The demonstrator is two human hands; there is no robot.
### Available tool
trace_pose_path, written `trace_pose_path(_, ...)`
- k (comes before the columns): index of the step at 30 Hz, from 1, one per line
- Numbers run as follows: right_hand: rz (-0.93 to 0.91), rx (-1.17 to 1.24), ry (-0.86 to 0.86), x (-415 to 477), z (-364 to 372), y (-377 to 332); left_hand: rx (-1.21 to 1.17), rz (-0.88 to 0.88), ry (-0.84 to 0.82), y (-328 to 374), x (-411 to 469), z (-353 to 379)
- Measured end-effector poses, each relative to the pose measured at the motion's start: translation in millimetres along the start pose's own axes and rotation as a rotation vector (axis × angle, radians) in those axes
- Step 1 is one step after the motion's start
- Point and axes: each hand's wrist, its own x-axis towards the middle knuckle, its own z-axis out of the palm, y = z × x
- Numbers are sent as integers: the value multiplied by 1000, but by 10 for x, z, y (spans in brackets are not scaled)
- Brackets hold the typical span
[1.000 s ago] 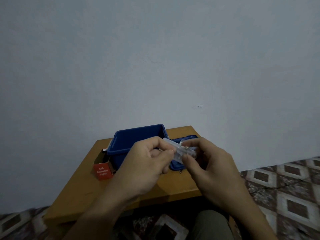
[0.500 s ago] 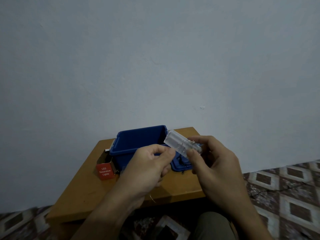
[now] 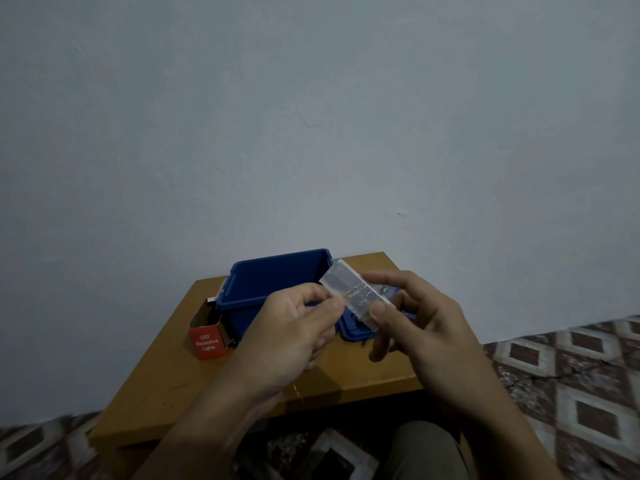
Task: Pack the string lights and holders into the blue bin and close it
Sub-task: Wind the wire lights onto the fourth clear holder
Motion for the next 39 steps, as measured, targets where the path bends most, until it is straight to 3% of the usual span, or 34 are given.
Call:
trace_pose_path(13,71,181,-32,8,17,-31,-45,16,-38,-6,-36,-22)
trace_pose_path(21,79,173,-16,7,38,-28,-78,-1,-67,-8,-18,-40)
trace_pose_path(39,90,293,110,51,-11,44,-40,-58,-62,-81,39,-60)
